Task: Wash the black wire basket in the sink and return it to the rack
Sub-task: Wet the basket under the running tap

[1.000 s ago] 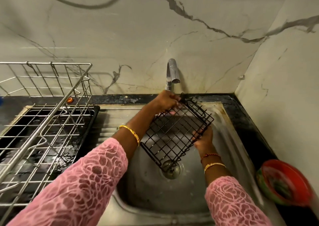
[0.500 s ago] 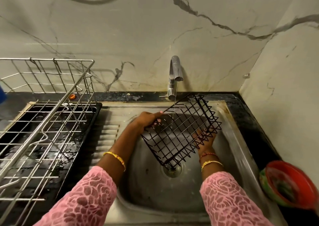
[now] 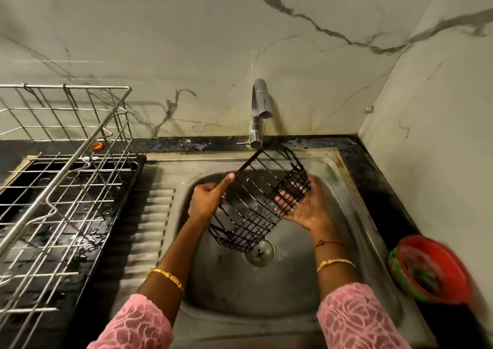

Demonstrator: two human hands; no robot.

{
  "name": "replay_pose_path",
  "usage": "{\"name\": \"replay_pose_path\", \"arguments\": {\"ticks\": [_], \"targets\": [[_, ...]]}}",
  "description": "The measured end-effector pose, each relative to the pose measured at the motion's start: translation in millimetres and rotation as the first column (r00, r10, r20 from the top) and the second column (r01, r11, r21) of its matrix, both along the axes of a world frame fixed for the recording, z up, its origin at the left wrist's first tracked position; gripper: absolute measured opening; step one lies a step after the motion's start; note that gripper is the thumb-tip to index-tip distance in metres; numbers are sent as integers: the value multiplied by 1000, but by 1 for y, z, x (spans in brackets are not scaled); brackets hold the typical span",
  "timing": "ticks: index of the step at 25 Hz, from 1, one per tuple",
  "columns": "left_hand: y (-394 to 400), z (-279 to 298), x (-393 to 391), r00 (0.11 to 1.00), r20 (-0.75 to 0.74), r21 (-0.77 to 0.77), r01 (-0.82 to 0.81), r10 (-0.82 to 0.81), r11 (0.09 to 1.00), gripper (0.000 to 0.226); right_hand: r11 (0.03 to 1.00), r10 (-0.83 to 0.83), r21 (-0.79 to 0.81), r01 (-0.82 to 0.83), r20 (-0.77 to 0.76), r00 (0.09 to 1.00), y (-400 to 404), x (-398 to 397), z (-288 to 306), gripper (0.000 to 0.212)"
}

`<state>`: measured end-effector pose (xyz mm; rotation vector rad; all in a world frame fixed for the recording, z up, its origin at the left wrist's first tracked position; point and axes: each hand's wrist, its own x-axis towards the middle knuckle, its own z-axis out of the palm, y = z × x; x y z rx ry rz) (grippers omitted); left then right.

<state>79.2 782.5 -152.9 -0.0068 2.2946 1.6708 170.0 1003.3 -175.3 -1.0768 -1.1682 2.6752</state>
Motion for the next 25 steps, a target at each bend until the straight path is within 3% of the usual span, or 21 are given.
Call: {"name": "replay_pose_path", "arguments": {"ticks": [4, 8, 10, 12, 15, 19, 22, 24, 25], "targets": [[0, -19, 37, 1000, 0, -51, -28, 28, 998, 62, 968, -33, 252, 10, 89, 995, -17, -26, 10, 50], [-7, -15, 48, 994, 33, -49, 109, -108, 993, 80, 925, -19, 381, 0, 46, 999, -20, -43, 23, 36], [-6, -4, 37, 956, 192, 142, 195, -220, 970, 87, 872, 87, 480, -94, 37, 995, -20, -49, 28, 32], [-9, 9, 21, 846, 370, 409, 222, -384, 885, 95, 790, 236, 584, -186, -11, 972, -21, -53, 30, 26], [-14, 29, -1, 740, 432, 602, 189, -515, 776, 79, 639, 466, 692, -336, 0, 885, -29, -57, 40, 12], [-3, 46, -14, 784, 512, 431, 117, -349, 895, 44, 279, 714, 823, -495, 167, 680, -44, -71, 62, 11], [-2, 40, -13, 866, 490, 332, -79, -100, 940, 41, 78, 744, 848, -524, 300, 597, -52, -81, 75, 20], [-3, 34, -9, 898, 441, 348, -160, -11, 924, 43, 8, 758, 832, -555, 357, 545, -54, -82, 85, 36], [-4, 32, -7, 904, 427, 348, -176, 11, 921, 44, 35, 781, 814, -579, 340, 524, -52, -82, 88, 41]]}}
